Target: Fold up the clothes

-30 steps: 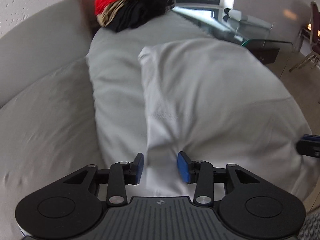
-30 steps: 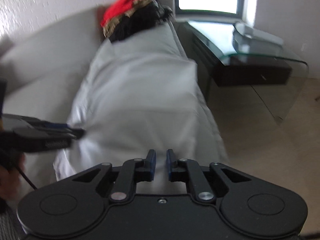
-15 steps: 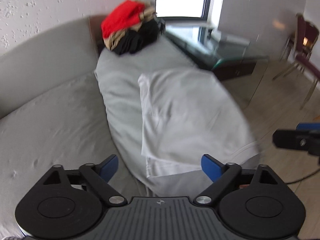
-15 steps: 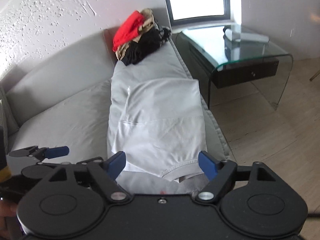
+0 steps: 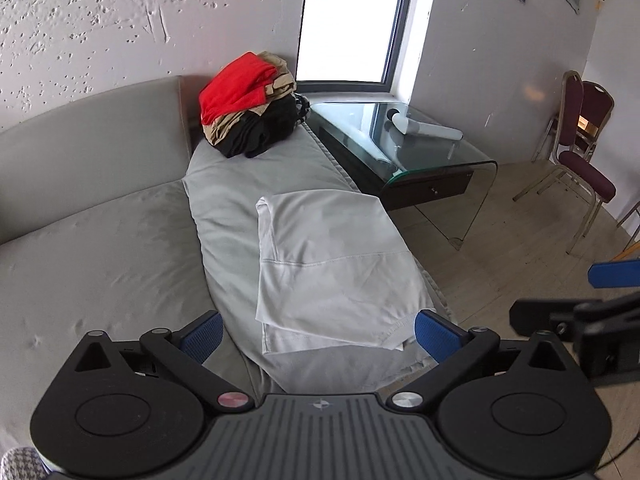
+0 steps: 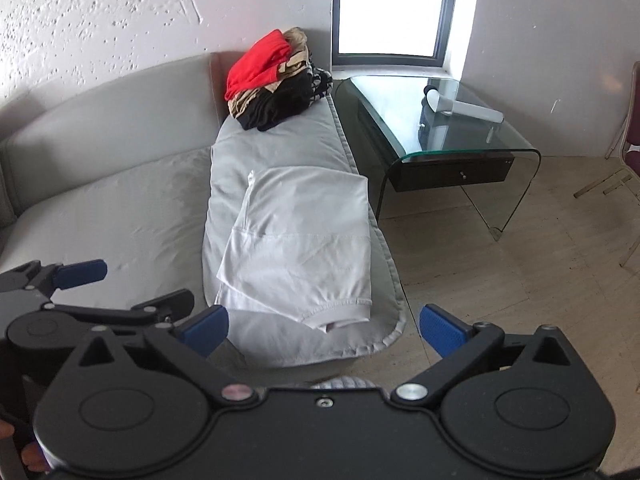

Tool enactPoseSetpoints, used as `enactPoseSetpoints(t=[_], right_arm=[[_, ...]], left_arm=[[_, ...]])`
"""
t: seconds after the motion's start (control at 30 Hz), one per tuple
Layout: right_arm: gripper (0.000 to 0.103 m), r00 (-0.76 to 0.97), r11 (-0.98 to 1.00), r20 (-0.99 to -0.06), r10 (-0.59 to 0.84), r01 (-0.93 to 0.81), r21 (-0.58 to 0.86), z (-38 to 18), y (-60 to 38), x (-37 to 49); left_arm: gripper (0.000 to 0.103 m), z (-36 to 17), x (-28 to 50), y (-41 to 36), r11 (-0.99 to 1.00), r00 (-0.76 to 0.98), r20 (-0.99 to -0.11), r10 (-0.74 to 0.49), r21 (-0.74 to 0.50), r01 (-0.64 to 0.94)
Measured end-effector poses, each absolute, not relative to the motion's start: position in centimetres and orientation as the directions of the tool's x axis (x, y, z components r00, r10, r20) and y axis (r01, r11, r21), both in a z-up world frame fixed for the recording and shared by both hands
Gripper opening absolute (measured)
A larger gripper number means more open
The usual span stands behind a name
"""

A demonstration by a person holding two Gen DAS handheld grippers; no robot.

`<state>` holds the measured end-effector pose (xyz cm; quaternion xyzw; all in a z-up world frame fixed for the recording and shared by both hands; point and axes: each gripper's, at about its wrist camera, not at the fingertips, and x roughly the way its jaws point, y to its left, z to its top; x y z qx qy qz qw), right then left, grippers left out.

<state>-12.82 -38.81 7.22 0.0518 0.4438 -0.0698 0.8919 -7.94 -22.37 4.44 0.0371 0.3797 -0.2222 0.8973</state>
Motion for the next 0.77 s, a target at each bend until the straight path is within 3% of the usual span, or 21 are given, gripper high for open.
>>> enactPoseSetpoints(t=[0.77], right_arm=[[0.103, 0.558, 0.985, -0.826, -0.084, 0.173, 0.017, 5.0, -38.7, -13.1]], left_arm=[[0.102, 1.4, -7.2, -23.1, 0.901, 0.587, -0.731, -0.348, -0.087, 0.425]])
